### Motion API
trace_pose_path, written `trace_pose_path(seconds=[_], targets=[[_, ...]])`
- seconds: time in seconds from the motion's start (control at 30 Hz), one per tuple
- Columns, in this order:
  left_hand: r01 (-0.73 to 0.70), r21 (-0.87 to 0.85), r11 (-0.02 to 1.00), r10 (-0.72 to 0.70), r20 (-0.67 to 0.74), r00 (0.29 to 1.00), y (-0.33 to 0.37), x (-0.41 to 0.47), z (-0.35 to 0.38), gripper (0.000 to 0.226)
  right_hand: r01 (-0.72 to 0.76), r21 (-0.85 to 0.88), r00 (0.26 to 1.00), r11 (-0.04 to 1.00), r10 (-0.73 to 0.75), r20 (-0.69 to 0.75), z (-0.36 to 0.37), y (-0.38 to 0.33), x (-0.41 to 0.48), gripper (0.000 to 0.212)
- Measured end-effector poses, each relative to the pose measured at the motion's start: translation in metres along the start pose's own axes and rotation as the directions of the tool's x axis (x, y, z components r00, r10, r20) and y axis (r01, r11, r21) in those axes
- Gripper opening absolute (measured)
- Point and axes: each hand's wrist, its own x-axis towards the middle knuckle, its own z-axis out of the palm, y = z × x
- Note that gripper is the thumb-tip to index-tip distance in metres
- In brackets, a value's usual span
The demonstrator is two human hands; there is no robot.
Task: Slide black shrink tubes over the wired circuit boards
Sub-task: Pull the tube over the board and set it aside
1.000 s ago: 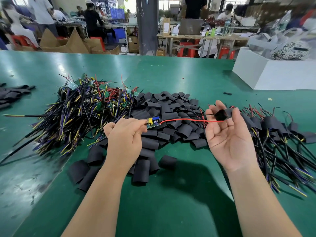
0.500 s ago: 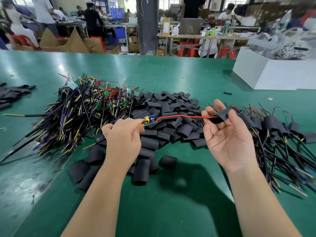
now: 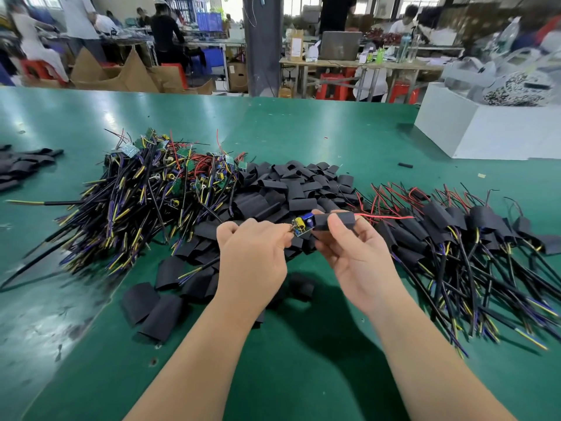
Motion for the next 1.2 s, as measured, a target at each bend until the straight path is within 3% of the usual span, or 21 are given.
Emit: trace_pose_path(seconds=[0.33,0.47,0.6,0.7,0.77,0.9,1.07,1.2], targets=[[-0.132,0.028,0.991,0.132,-0.015,0.991,0.0013,0.0012,-0.0054,0.035,0.131,-0.198,0.984,0.971,-0.152,-0.094,-0.0064,-0.0016,0.001,0.031],[-0.135,0.026,0.99,0.136,-0.025,0.99,-0.0003,0.0017,-0.005,0.037,0.071,-0.141,0.996,0.987,-0.077,-0.04,-0.0066,-0.0037,-0.0002,0.019],[-0.148,0.013,0.989,0.148,-0.002,0.989,-0.0005,0.0018,-0.0045,0.037,0.044,-0.161,0.994,0.986,-0.059,-0.089,-0.0082,-0.0053,0.0012,0.011],[-0.147,0.01,0.989,0.147,0.005,0.989,-0.0009,0.0016,-0.0049,0.036,0.015,-0.143,0.996,0.99,-0.027,-0.081,-0.0086,-0.0053,0.0002,0.02],[-0.151,0.013,0.988,0.151,0.004,0.988,-0.0012,0.0017,-0.0047,0.038,0.012,-0.144,0.995,0.99,-0.026,-0.097,-0.0089,-0.0045,0.0,0.014],[-0.131,0.005,0.991,0.131,0.015,0.991,-0.0008,0.0019,-0.0029,0.031,-0.027,-0.047,1.0,0.999,0.028,0.011,-0.0071,-0.0065,-0.0021,0.019],[-0.091,-0.006,0.996,0.092,0.041,0.995,0.0003,0.0007,-0.0005,0.03,0.024,-0.168,0.992,0.986,-0.003,0.123,-0.0037,-0.0073,-0.0055,0.03],[-0.089,0.028,0.996,0.088,0.047,0.995,0.0009,0.001,-0.0001,0.036,0.046,-0.129,0.99,0.991,-0.028,0.139,-0.0025,-0.0035,-0.0055,0.027]])
